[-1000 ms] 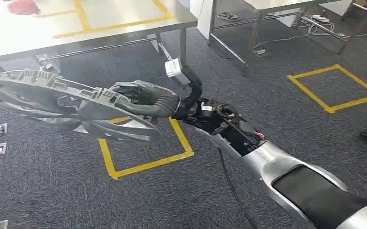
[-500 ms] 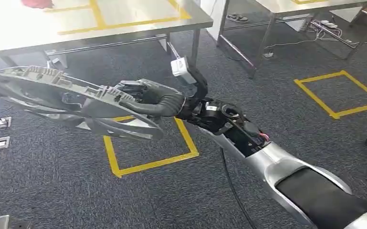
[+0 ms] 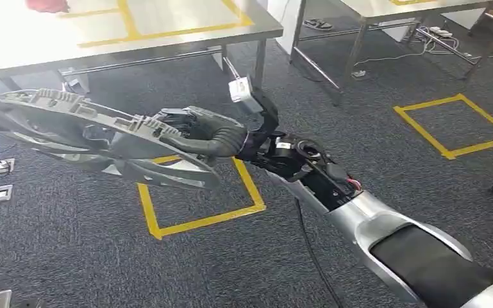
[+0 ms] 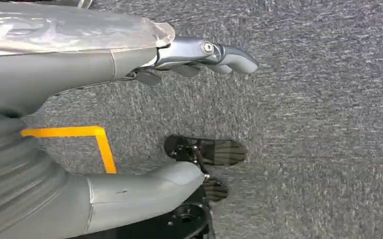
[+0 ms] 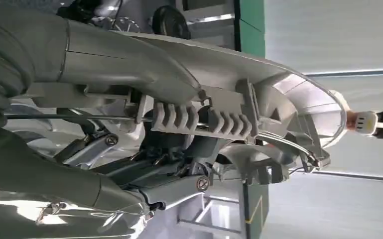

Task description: Take the parts from the cabinet and place them on the table.

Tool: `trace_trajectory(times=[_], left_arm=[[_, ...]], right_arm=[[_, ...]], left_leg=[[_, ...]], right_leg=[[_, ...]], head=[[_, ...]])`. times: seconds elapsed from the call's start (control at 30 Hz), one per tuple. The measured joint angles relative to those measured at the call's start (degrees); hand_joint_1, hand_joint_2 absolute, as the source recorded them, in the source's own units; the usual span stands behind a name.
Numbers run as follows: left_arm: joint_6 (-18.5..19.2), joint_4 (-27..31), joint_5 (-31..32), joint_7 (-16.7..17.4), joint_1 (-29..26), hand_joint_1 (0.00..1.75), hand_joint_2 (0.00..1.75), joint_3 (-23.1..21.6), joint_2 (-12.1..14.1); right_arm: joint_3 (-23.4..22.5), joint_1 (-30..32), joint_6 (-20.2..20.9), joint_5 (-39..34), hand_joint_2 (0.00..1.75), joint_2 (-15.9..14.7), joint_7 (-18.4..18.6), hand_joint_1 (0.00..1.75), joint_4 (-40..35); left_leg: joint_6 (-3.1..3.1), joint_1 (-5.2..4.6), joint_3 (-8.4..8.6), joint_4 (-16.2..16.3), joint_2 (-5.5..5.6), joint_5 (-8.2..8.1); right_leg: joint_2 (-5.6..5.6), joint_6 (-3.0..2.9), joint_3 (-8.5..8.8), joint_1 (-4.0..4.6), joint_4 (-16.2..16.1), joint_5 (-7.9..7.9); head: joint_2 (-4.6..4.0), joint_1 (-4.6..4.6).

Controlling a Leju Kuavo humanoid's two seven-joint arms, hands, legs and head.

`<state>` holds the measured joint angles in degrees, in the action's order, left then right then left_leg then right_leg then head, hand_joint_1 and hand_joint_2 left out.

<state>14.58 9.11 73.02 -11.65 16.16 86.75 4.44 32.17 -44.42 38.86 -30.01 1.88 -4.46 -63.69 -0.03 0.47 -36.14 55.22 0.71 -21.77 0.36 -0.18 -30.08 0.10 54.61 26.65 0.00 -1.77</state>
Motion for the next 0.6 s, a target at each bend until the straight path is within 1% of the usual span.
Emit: trace_trajectory(times=[0.6], left_arm=[[0.0, 0.0, 0.15, 0.02, 0.01, 0.0, 1.75, 0.0, 0.0]], right_arm=[[0.0, 0.0, -0.02, 0.0, 1.75, 0.0, -0.02, 1.75, 0.0]], left_leg=[[-0.01, 0.07, 0.03, -0.06, -0.04, 0.0]], right_leg=[[0.01, -0.04, 0.0, 0.06, 0.02, 0.03]], head=[[0.0, 0.07]])
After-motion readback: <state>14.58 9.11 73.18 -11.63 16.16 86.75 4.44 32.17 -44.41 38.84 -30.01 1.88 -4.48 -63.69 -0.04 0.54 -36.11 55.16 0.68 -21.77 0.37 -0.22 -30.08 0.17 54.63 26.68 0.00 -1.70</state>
